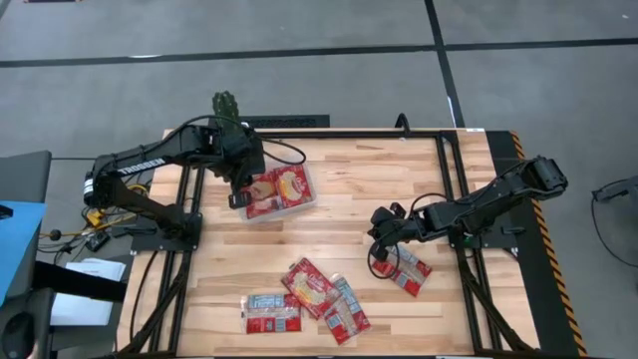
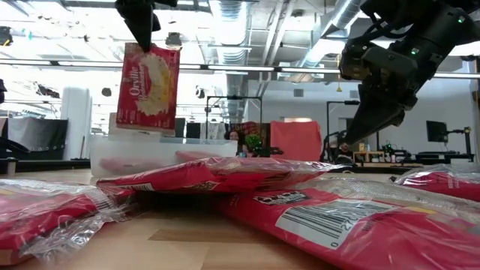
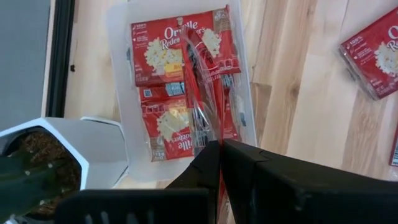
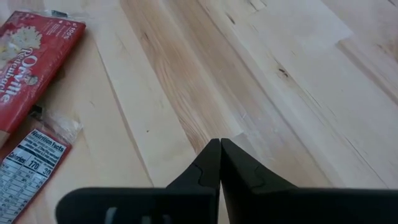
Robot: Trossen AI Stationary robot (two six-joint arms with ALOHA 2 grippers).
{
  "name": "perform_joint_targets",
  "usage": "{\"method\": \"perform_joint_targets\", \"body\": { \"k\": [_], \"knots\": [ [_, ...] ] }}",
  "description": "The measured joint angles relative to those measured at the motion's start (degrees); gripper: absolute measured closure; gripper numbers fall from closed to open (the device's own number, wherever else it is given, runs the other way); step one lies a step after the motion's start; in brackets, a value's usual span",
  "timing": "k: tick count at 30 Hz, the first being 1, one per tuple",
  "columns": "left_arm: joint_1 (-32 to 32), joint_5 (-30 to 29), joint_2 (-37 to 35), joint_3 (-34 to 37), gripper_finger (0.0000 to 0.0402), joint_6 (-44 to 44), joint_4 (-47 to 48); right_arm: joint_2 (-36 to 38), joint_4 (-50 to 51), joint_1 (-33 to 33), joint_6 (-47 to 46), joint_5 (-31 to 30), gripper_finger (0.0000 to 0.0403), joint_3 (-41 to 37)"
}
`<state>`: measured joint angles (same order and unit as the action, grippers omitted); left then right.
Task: Sort popcorn bags into baskets
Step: Put the red popcorn bag into the transparent bin
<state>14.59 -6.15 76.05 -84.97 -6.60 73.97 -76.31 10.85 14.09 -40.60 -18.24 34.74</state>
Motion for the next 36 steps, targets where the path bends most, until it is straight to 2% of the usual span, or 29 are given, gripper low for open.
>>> {"method": "perform_joint_targets", "body": {
  "k": [9,16,21,26,30,36],
  "knots": [
    [3.27,2.88,0.00,0.00,0.0401,-2.30,-1.65,0.00,-0.63,0.02,-0.02,0.04,0.0384,0.00],
    [5.47,5.05,-0.39,0.02,0.0401,-2.68,-2.38,0.00,-0.63,0.02,0.00,0.07,0.0371,0.00],
    [7.04,7.63,-4.05,0.02,0.0401,-1.08,-7.02,0.00,-0.63,0.02,0.00,0.07,0.0369,0.00],
    [9.67,6.46,-8.23,0.02,0.0401,-0.62,-6.77,0.00,-0.65,0.02,0.02,0.09,0.0379,0.00],
    [10.05,7.40,-8.71,0.02,0.0401,-0.97,-6.49,0.00,-0.65,0.02,0.04,0.11,0.0383,0.00],
    [10.18,7.42,-10.86,7.34,0.0401,-1.19,-10.99,0.02,-0.83,0.02,-0.69,0.17,0.0373,0.00]
  ]
}}
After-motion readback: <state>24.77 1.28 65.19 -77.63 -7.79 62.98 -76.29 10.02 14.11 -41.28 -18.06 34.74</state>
